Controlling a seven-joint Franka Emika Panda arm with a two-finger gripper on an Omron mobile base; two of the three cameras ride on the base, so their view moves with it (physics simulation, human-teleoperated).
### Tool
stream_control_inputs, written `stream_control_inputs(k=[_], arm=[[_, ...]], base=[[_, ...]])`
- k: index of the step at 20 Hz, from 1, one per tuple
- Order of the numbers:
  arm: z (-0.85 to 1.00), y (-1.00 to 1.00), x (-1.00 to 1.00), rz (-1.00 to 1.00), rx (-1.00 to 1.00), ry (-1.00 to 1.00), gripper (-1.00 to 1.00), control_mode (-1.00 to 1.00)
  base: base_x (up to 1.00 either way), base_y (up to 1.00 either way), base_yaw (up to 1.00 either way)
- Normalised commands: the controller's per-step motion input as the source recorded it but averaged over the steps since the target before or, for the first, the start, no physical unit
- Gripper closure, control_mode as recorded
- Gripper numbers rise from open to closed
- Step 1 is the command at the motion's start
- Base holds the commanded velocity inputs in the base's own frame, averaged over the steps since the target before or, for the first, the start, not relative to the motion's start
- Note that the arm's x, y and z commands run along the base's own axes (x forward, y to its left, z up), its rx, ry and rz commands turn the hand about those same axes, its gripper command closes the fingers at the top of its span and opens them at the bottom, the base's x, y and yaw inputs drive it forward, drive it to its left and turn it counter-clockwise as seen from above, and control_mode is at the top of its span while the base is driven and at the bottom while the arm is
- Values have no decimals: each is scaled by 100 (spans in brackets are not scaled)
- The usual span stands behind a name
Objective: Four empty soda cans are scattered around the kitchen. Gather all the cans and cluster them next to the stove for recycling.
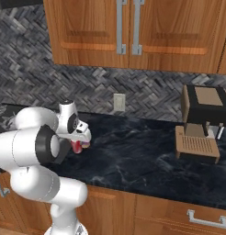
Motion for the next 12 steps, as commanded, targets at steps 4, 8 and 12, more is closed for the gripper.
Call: stream_control_inputs(k=[4,8,12], arm=[[-9,0,10,-1,0,0,100,-100],[-9,0,11,0,0,0,100,-100],[-6,0,5,0,0,0,100,-100]], base=[[0,0,0],[0,0,0],[0,0,0]])
